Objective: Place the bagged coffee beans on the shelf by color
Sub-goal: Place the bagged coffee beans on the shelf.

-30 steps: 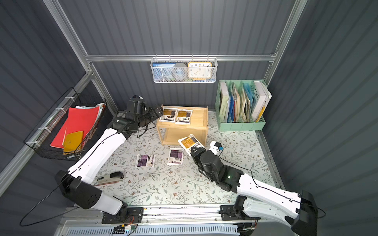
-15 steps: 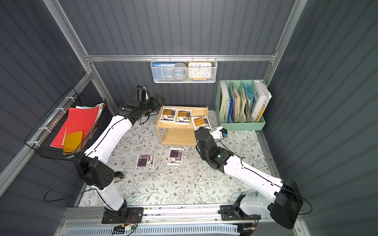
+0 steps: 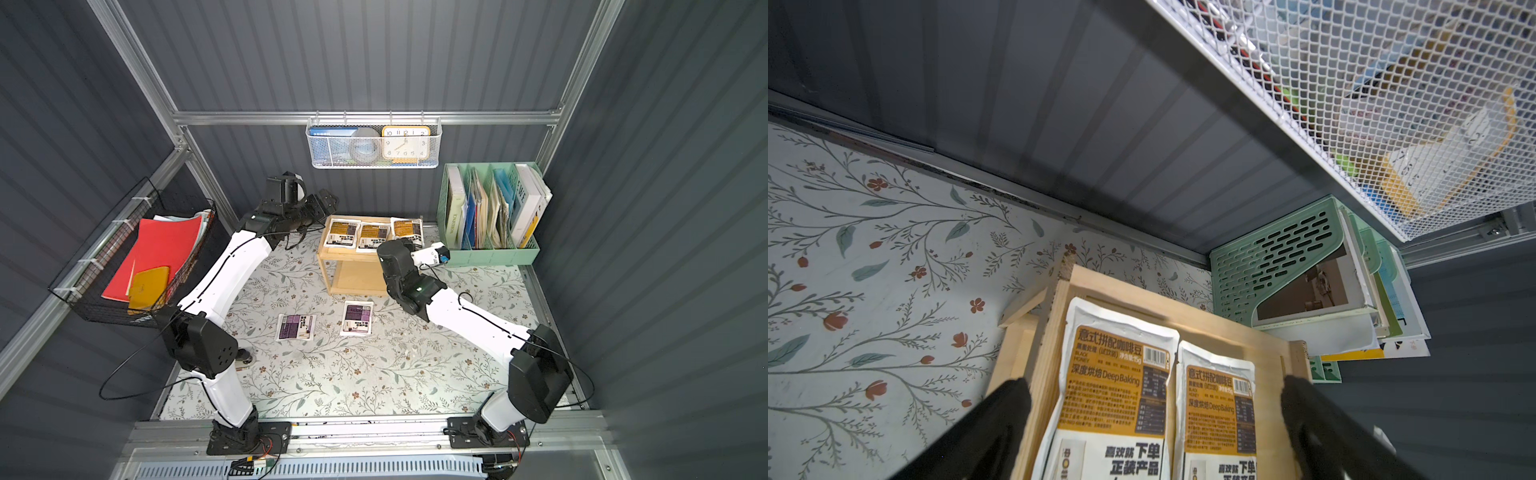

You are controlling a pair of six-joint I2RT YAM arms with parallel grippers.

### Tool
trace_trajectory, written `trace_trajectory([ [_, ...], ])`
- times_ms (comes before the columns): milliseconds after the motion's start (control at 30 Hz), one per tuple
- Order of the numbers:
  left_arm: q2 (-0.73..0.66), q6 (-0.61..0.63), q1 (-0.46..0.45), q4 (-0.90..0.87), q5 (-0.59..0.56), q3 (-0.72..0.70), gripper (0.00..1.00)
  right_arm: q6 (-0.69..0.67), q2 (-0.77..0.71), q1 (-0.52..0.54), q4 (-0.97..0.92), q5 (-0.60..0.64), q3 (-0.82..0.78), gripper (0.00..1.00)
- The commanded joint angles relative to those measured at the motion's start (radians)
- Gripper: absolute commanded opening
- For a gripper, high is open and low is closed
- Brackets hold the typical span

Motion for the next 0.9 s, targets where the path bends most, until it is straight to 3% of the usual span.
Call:
trace_trajectory([
  [0,0.015,0.024,0.007,0.022,0.029,0.015,1.0,0.037,0.04,-0.016,-0.009,0.025,0.044,0.01],
  [400,0.022,0.027,0.014,0.043,0.051,-0.012,1.0,0.126,0.136,-0.049,-0.041,-0.022,0.077,0.06],
  [667,0.015,0.024,0.017,0.051,0.054,-0.033,1.0,0.107,0.14,-0.054,-0.059,-0.055,0.087,0.49],
  [867,0.002,0.018,0.017,0.058,0.052,-0.049,1.0,0.073,0.125,-0.053,-0.086,-0.103,0.1,0.66],
])
